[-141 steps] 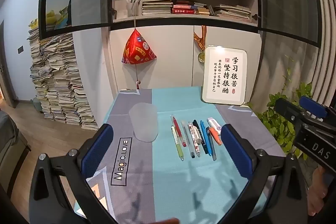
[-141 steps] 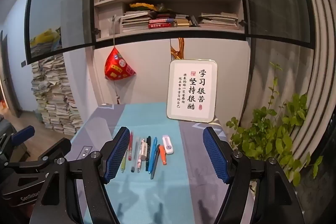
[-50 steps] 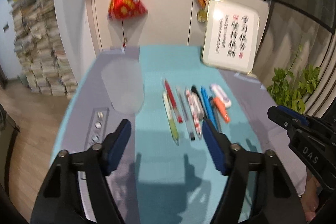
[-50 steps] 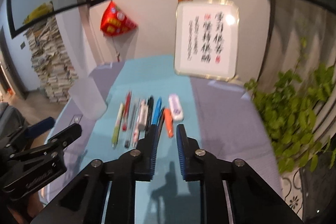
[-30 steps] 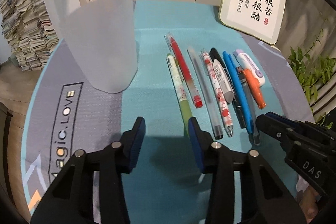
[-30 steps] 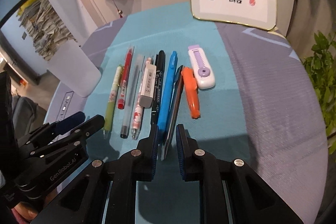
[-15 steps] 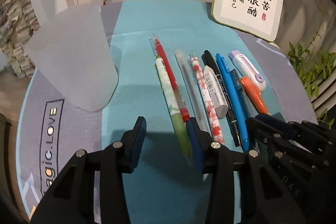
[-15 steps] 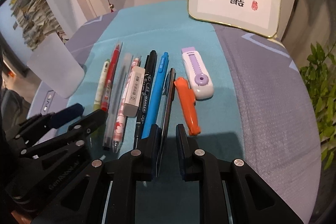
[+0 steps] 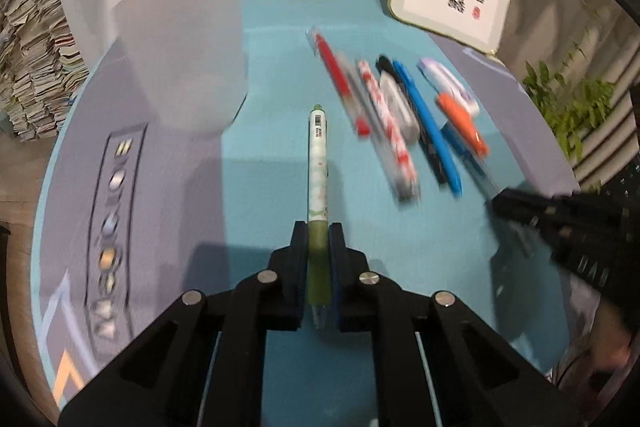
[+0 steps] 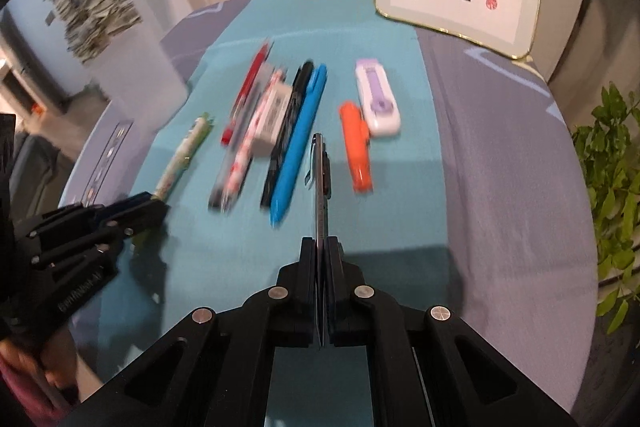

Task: Organize stationery
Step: 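Lift the green-and-white pen with the left gripper toward the frosted cup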

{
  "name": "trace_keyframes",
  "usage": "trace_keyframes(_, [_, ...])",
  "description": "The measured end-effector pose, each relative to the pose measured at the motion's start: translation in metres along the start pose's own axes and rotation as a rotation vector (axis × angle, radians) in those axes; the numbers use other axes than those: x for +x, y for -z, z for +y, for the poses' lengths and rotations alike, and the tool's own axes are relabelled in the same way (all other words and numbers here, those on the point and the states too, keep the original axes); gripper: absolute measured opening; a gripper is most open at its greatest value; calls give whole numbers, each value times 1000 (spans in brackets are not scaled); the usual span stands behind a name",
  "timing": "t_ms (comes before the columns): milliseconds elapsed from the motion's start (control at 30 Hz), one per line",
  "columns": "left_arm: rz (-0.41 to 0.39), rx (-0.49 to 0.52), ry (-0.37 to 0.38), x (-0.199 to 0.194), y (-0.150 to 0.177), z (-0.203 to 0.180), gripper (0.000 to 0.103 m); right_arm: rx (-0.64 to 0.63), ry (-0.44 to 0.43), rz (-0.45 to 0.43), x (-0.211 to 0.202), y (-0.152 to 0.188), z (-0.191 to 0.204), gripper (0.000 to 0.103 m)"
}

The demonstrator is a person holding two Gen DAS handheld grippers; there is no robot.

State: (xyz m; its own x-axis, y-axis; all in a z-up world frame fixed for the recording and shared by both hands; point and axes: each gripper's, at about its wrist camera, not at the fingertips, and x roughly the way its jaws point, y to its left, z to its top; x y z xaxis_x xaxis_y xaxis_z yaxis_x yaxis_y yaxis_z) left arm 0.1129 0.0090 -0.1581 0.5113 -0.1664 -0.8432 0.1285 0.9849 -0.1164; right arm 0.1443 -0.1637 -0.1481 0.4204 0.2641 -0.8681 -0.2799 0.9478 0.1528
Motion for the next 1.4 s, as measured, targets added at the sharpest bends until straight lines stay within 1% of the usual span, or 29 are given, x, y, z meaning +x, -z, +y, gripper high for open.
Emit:
trace_keyframes(133, [18, 37, -3, -14, 26, -3, 8, -36, 24, 19, -12, 22, -3, 5])
trace_keyframes(233, [13, 71, -33, -17, 35, -8, 8, -50, 39, 9, -18, 32, -1, 5])
trace_keyframes(267, [13, 77, -37, -16, 35, -10, 10, -52, 31, 3, -20, 34, -1, 5])
trace_keyframes(300, [14, 77, -34, -16, 35, -11, 12, -55, 5, -3, -22, 35, 1, 5])
trace_keyframes(367, [7, 71, -30, -16, 32, -13, 28, -65, -55, -9, -26, 35, 6, 5])
trace_keyframes(433, [-9, 73, -39, -16, 29, -15, 36, -75, -82, -28, -32, 36, 9, 5])
trace_keyframes(467, [-16, 74, -43, -17, 28, -15, 37, -78, -82, -45, -34, 34, 10, 5])
trace_keyframes(600, [-30, 68, -50, -14, 20, -14, 37, -28, -32, -65, -32, 26, 5, 5])
trace_keyframes(733, [-22, 73, -56, -7, 15, -14, 37, 7, -33, -42, -20, 16, 2, 6])
trace_keyframes(867, [-16, 76, -61, 0, 10, -13, 37, 8, -36, -21, -10, 10, 3, 9])
trace_keyframes(1000, [-13, 74, -71, 6, 2, -11, 37, 17, -49, -9, -3, 5, 3, 16])
trace_keyframes(1067, [-11, 75, -73, 9, -1, -11, 38, 13, -46, -11, -1, 2, 4, 24])
trace_keyframes(1100, [-10, 75, -75, 10, -3, -10, 38, 12, -45, -14, 0, 2, 4, 32])
trace_keyframes(1133, [-9, 75, -77, 12, -4, -10, 38, 10, -42, -18, 0, 1, 4, 36])
trace_keyframes(1267, [-14, 81, -74, 16, -9, -11, 38, 16, -44, -7, 7, -5, 2, 36])
trace_keyframes(1333, [-16, 82, -72, 17, -11, -11, 38, 11, -33, 8, 13, -7, 3, 36])
trace_keyframes(1400, [-20, 84, -70, 18, -13, -11, 37, -4, -15, -2, 15, -9, 6, 36])
